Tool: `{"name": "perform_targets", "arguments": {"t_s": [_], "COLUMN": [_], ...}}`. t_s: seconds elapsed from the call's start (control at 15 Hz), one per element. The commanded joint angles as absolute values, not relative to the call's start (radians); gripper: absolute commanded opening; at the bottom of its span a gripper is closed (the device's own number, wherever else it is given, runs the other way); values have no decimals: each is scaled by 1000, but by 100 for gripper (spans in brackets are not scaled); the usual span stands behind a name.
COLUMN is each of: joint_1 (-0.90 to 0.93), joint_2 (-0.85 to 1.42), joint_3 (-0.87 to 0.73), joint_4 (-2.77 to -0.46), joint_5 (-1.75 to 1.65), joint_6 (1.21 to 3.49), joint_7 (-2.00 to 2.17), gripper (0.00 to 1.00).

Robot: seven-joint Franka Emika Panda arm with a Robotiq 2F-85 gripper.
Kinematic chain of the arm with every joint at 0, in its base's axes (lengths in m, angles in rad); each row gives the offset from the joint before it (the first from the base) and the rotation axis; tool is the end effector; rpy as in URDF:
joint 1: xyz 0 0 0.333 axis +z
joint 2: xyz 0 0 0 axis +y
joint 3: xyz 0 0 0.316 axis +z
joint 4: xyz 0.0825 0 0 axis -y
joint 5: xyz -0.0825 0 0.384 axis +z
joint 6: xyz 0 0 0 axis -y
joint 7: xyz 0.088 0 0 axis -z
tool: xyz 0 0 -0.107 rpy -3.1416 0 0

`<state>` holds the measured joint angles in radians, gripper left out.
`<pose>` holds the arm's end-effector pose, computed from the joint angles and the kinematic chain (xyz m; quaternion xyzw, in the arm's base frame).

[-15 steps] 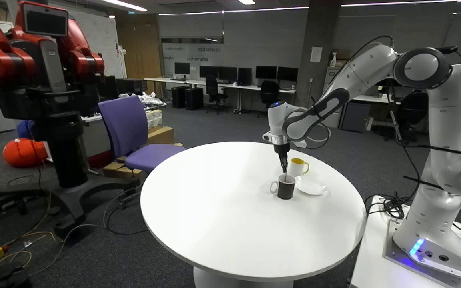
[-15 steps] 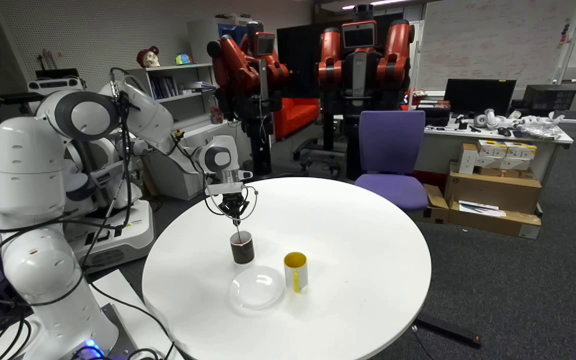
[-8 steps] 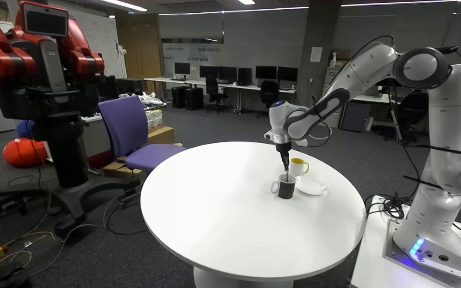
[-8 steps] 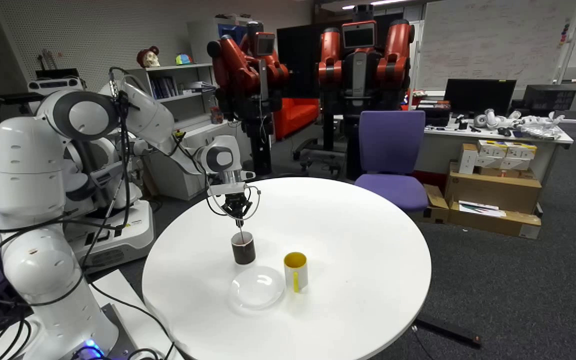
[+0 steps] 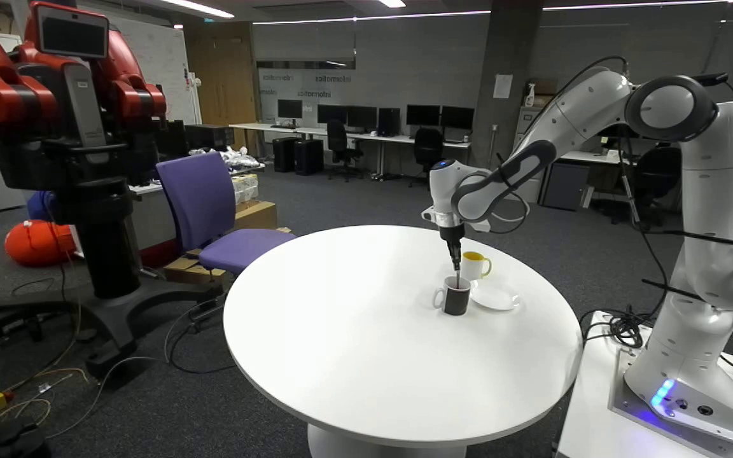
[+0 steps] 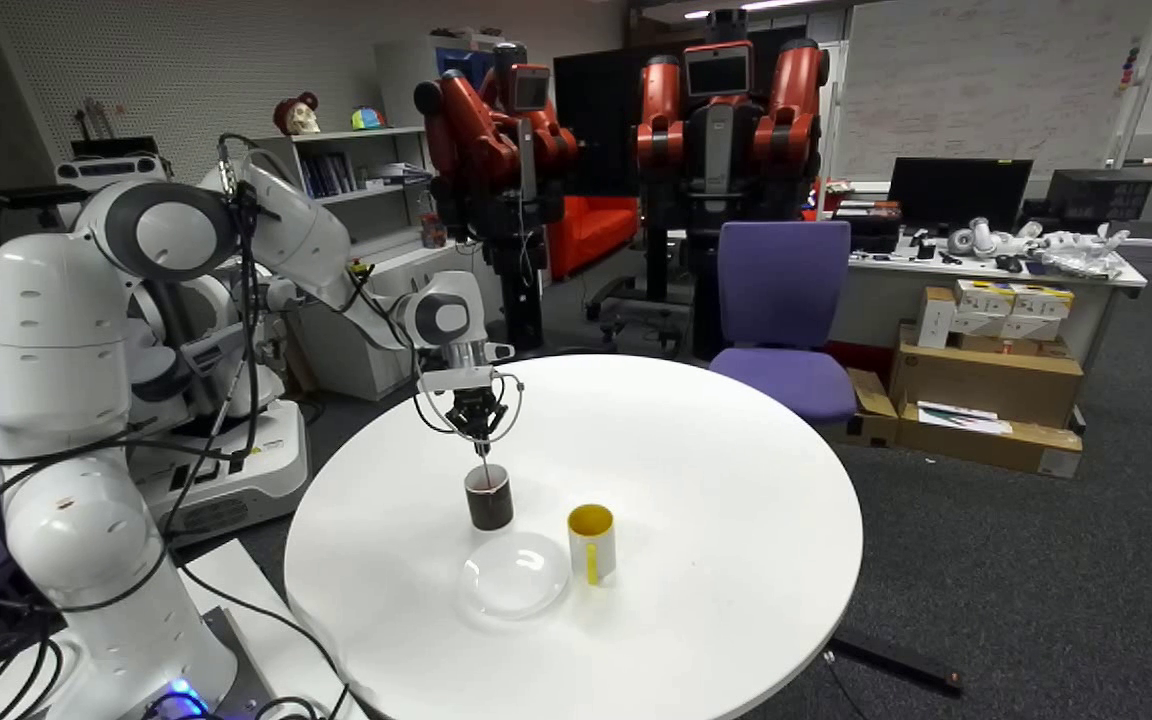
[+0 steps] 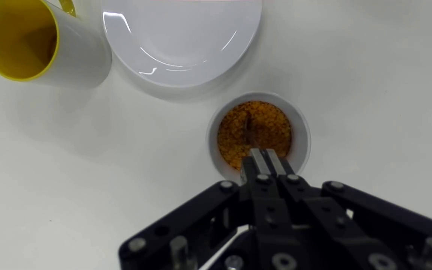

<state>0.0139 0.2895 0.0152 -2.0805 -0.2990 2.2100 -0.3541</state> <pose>0.5671 0.0066 0.2759 0.9493 0.2839 -0.0956 0.0957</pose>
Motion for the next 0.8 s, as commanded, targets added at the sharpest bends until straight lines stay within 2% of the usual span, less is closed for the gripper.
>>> {"name": "perform_targets", "arguments": {"t_s": [0.0, 0.6, 0.73], "joint_1": [-8, -21, -20], "joint_2": [275, 239, 222], "joint_3": [6, -29, -39], "joint_4": [-2076, -2045, -2034], "joint_5": [-299, -336, -350], "joint_6": [2203, 2196, 2195], "joint_7": [-356, -327, -318], "gripper": [28, 95, 100]}}
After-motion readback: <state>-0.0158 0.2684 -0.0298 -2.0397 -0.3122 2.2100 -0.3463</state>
